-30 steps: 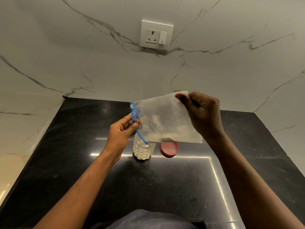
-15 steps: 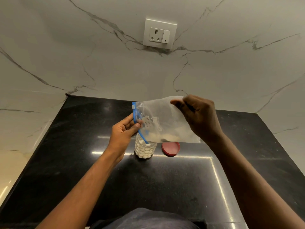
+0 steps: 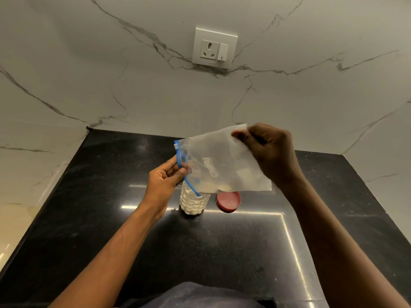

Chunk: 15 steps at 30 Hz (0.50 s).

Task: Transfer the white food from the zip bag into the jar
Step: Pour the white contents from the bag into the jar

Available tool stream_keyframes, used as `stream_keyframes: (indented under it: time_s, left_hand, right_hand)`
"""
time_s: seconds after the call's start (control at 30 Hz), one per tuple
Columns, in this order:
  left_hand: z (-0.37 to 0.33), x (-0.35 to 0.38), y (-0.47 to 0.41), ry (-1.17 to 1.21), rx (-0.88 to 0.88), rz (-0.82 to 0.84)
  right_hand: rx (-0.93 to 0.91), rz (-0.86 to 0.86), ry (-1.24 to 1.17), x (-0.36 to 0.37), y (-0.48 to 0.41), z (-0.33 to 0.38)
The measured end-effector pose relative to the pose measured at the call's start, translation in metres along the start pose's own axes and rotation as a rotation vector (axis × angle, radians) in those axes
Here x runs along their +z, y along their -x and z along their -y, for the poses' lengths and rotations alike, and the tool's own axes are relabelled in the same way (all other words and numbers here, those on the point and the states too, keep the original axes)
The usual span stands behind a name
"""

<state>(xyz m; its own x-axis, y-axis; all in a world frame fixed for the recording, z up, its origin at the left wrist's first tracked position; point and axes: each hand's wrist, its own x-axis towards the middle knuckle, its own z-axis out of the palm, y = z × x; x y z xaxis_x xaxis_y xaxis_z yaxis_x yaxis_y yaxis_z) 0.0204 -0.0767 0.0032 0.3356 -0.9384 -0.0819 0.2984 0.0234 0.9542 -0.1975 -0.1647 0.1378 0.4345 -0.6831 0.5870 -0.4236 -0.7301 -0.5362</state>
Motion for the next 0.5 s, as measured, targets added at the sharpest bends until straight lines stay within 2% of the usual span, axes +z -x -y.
stream_keyframes:
  time_s: [0.07, 0.17, 0.27, 0.37, 0.43, 0.5]
  left_hand:
    - [0.0016, -0.0002, 0.0010, 0.004, -0.003, 0.004]
    - [0.0020, -0.0006, 0.0010, 0.019, -0.010, -0.005]
    - [0.0021, 0.0002, -0.0002, 0.033, -0.005, -0.002]
    - [0.0013, 0.0007, 0.0006, 0.045, -0.014, 0.000]
    - [0.0030, 0.0006, 0.0002, 0.054, -0.016, -0.008]
    - [0.0047, 0.0001, 0.0011, 0.063, -0.032, -0.012]
  right_hand:
    - [0.024, -0.031, -0.027, -0.0021, -0.0007, 0.0000]
    - [-0.029, 0.025, 0.002, -0.0014, 0.0018, 0.0031]
    - [0.027, -0.031, -0.039, -0.0033, -0.0013, 0.0023]
    - [-0.015, 0.044, -0.027, -0.0031, 0.0012, 0.0064]
    - [0.017, -0.009, -0.046, -0.0032, -0.0001, 0.0084]
    - [0.010, 0.017, -0.045, -0.0025, -0.0003, 0.0090]
